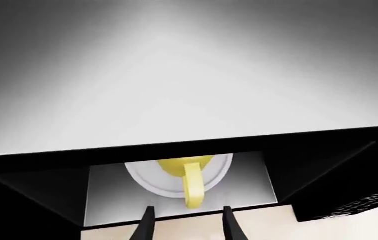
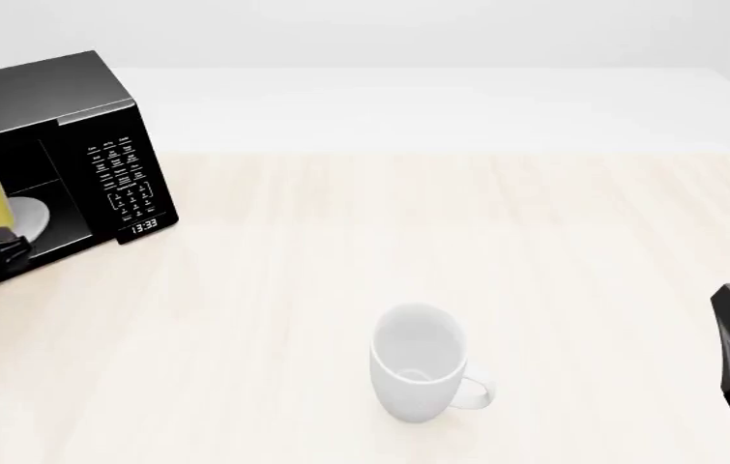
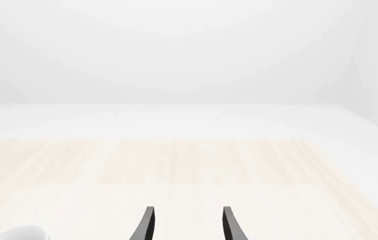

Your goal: Put the yellow and white mug in the microwave and close it.

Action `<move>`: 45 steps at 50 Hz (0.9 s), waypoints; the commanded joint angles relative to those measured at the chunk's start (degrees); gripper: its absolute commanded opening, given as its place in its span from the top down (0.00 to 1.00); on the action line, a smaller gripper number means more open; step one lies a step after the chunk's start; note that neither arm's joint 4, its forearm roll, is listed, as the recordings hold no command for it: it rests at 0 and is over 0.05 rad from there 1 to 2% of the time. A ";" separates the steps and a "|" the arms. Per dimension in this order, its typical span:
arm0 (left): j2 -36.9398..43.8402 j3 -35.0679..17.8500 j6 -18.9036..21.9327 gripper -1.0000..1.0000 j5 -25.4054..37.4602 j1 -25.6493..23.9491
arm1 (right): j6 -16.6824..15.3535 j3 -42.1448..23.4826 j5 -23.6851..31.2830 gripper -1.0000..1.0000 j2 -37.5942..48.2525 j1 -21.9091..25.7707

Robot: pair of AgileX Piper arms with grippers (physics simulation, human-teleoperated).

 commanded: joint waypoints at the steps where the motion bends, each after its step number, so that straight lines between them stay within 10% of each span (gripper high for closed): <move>1: -3.28 2.33 0.30 0.00 0.41 0.20 | 0.01 0.00 0.00 0.00 0.00 0.00; 45: -18.10 11.00 0.68 0.00 5.38 -0.23 | 0.00 0.00 0.00 0.00 0.00 0.00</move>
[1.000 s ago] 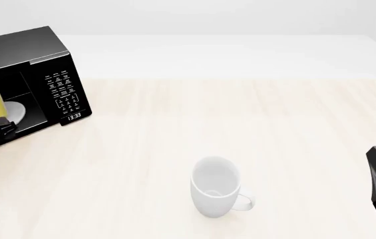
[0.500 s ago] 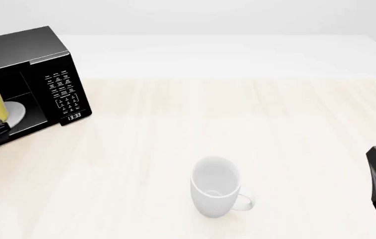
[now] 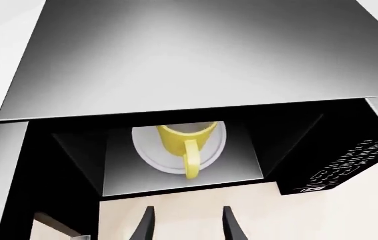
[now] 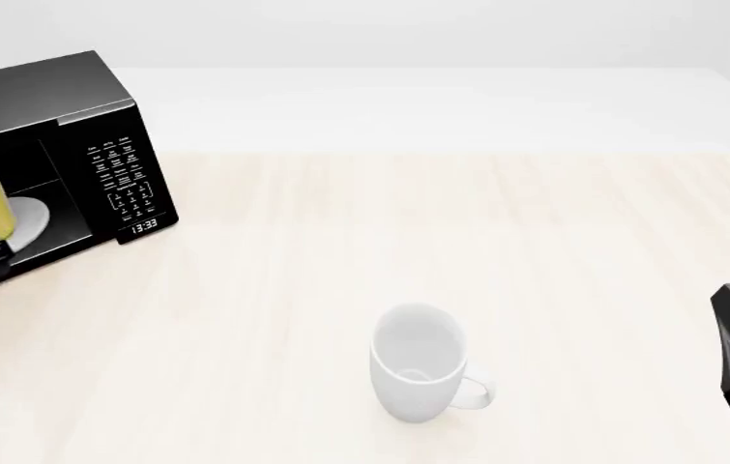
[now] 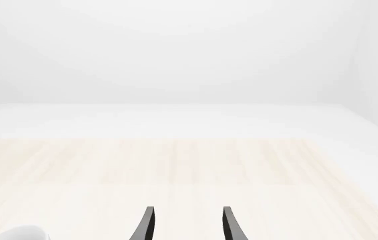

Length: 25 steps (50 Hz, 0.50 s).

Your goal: Put the yellow and white mug in the microwave and close it.

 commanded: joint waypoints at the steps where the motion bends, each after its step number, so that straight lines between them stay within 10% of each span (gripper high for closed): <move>1: -4.38 2.13 -0.02 0.00 1.93 -0.37 | -0.01 0.00 0.00 0.00 0.00 -0.01; 25: -14.00 5.78 0.92 0.00 6.99 0.30 | 0.00 0.00 0.00 0.00 0.00 0.01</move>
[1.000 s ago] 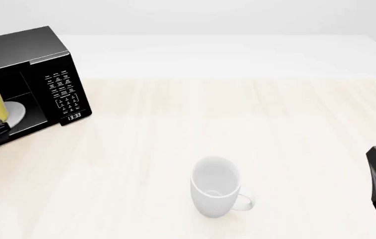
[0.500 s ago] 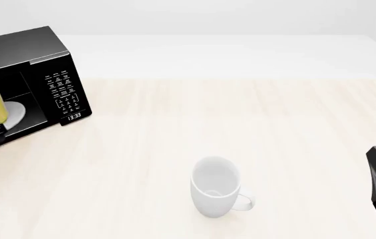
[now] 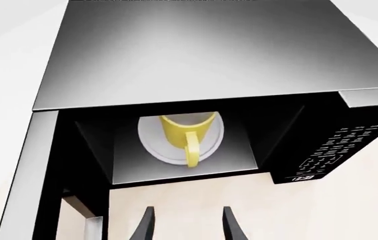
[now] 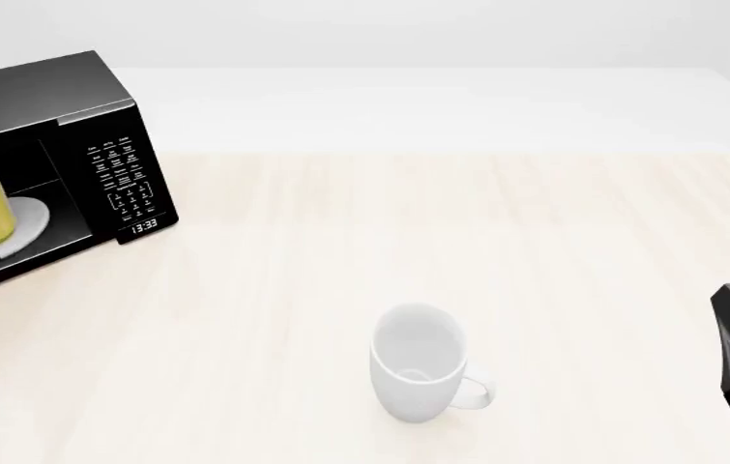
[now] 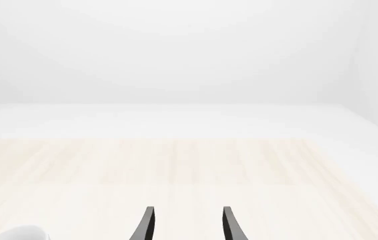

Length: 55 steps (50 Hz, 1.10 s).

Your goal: Put the yellow and white mug in the microwave and close it.

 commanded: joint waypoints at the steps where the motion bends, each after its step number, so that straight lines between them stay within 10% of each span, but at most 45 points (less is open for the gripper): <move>1: -4.28 1.66 0.46 0.00 2.30 0.22 | 0.00 0.00 0.00 0.00 -0.01 0.00; 55: -37.05 -2.55 -2.87 0.00 33.89 -1.96 | -0.01 0.00 0.00 0.00 0.00 -0.01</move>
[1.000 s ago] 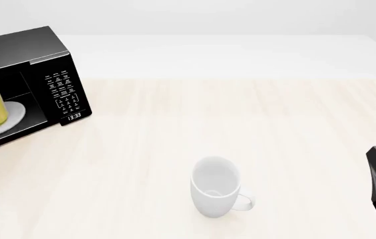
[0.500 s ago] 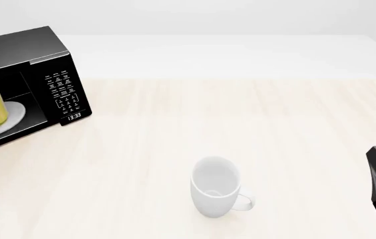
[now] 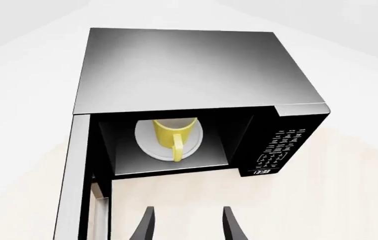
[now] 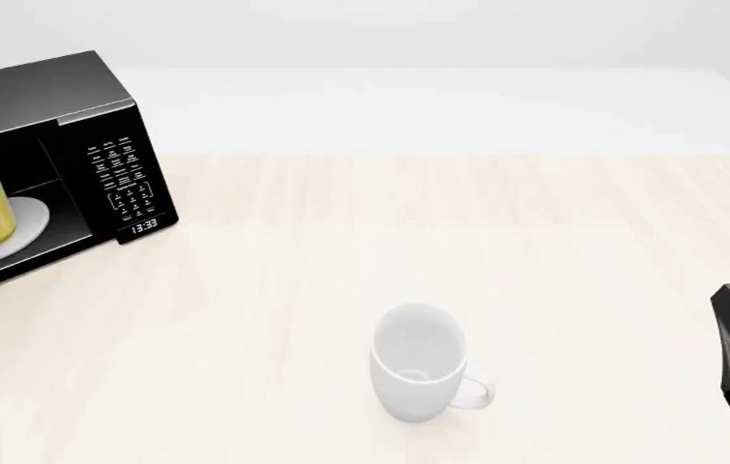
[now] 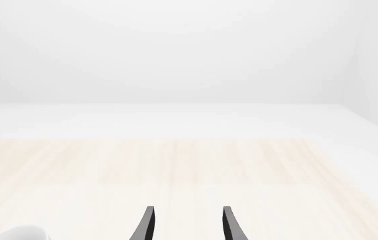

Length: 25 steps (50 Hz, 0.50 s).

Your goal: Put the yellow and white mug in the microwave and close it.

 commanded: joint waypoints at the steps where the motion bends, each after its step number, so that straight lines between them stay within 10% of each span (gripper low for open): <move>1: -6.48 -1.58 0.35 0.00 6.12 0.40 | 0.00 0.00 0.00 0.00 0.00 0.00; 25: -14.95 -6.77 0.32 0.00 16.52 0.98 | 0.00 0.00 0.00 0.00 0.00 0.00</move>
